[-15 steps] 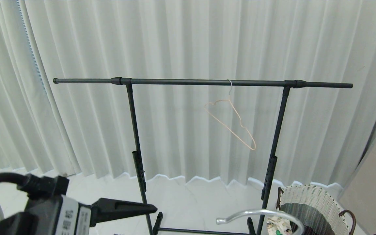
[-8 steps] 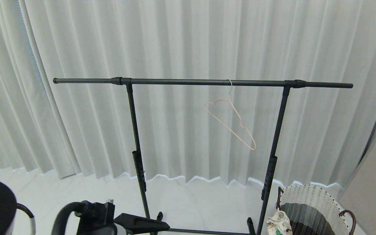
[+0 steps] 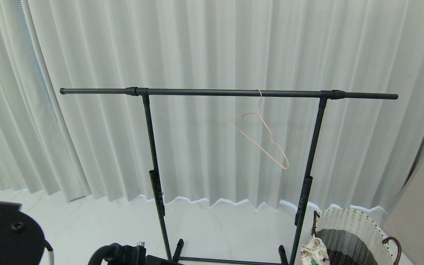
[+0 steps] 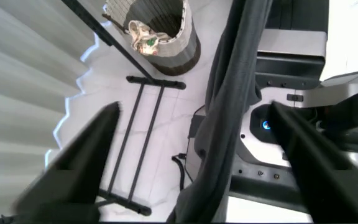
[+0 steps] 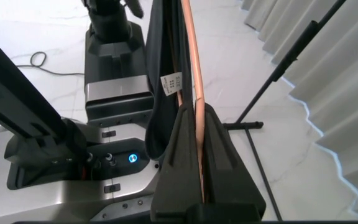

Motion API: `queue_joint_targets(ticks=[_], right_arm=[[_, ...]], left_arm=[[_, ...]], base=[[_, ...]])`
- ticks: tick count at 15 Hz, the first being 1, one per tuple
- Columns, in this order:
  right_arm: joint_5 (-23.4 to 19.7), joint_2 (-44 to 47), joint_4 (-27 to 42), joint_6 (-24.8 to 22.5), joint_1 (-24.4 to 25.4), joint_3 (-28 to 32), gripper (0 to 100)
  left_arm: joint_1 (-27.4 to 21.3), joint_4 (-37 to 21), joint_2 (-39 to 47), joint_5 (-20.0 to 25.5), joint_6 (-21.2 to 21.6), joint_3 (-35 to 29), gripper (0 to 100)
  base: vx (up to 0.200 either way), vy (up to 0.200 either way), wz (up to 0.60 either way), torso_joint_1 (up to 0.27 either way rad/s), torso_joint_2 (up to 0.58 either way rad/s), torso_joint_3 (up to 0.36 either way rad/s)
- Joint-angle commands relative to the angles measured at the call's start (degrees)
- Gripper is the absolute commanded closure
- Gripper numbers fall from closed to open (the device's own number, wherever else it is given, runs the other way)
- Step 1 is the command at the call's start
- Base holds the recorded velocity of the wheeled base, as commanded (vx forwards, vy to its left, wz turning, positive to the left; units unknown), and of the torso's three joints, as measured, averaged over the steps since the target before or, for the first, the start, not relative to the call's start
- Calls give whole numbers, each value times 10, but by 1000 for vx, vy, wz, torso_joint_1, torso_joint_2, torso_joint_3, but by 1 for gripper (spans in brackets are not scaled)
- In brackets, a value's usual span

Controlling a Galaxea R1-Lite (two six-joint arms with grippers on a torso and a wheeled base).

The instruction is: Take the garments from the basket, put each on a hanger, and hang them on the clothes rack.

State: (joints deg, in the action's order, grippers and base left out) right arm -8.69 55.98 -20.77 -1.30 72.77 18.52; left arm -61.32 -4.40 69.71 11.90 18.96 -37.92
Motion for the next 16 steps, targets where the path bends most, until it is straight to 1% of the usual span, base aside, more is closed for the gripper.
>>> queue_joint_targets(ticks=[1,6,8,9,10,11,12,13,14,15,16], right_arm=[[2,1,-1,0,0,-1,100],[4,-1,-1,0,0,0,100],[17,0,0,-1,0,-1,100],[28,2,0,-1,0,-1,0],[32,2,0,-1,0,-1,0],[58,1,14,-1,-4,3,0],[70,1,23,-2,-10,5,0],[83,-2,37,-2,-30,11,0],[83,-3,39,-2,-39,11,0],[83,-4,40,-2,-68,10,0],[82,-3,40,-2,-86,7,0]], left_arm=[[1,0,3,0,0,0,100],[1,0,3,-1,0,1,100],[1,0,3,-3,0,1,100],[4,0,3,-4,0,1,100],[4,0,3,-4,0,1,100],[11,0,0,-6,0,5,100],[16,0,-1,-12,0,7,100],[25,0,-4,-36,0,15,100],[28,0,-4,-52,-1,19,100],[30,0,-17,-91,-1,29,100],[30,0,-28,-109,-1,41,100]], base=[[0,0,0,0,0,0],[0,0,0,0,0,0],[0,0,0,0,0,0],[0,0,0,0,0,0],[0,0,0,0,0,0],[0,0,0,0,0,0],[0,0,0,0,0,0],[0,0,0,0,0,0],[0,0,0,0,0,0],[0,0,0,0,0,0],[0,0,0,0,0,0]])
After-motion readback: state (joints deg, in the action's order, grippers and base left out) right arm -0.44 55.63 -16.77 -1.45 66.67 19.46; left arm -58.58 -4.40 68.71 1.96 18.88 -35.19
